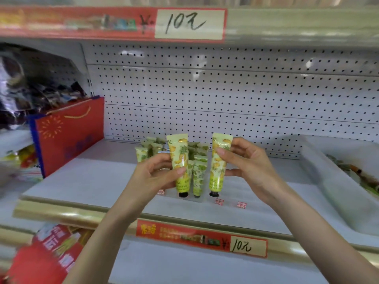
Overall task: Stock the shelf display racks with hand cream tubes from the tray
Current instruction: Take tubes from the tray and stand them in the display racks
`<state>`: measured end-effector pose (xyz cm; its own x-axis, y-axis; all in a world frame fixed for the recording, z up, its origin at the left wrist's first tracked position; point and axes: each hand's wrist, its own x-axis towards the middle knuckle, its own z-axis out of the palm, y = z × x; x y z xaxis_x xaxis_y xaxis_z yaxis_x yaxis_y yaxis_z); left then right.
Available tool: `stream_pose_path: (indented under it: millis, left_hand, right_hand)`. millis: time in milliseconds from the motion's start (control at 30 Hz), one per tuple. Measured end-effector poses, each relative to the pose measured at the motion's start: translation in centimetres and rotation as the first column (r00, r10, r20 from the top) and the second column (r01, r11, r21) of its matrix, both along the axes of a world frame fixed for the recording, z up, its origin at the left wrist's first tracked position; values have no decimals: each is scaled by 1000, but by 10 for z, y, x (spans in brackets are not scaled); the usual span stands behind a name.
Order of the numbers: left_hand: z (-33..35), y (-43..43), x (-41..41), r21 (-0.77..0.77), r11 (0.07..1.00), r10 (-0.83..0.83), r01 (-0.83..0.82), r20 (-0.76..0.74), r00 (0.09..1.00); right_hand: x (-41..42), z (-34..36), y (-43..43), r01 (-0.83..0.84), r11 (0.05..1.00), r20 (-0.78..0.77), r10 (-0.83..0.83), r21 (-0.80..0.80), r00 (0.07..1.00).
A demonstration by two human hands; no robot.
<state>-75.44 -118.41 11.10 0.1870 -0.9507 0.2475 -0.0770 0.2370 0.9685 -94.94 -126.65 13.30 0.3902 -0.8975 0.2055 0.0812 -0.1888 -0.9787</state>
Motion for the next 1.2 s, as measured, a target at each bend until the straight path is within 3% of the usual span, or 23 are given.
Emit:
stream_pose_path:
  millis: [167, 400, 533, 867, 1200]
  left_hand:
    - [-1, -3, 9, 15, 996, 85, -86, 54, 995]
    - [-3, -7, 51, 13, 962, 275, -274, -48, 960]
    - [-1, -5, 77, -17, 954, 298, -300, -70, 952]
    - [-16, -22, 144, 2, 978, 208, -208, -16, 978]
    - [-34, -55, 207, 66, 997, -48, 44, 54, 997]
  right_hand:
    - [10, -1, -18, -76, 997, -1, 76, -7, 997]
    - [20, -6, -31, -105, 994, -13, 104, -12, 994]
    - [28, -4, -41, -86, 996, -23, 85, -27, 996]
    - [106, 1, -36, -121, 991, 2, 121, -62, 993]
    - [185, 13, -38, 67, 958, -208, -128, -278, 970]
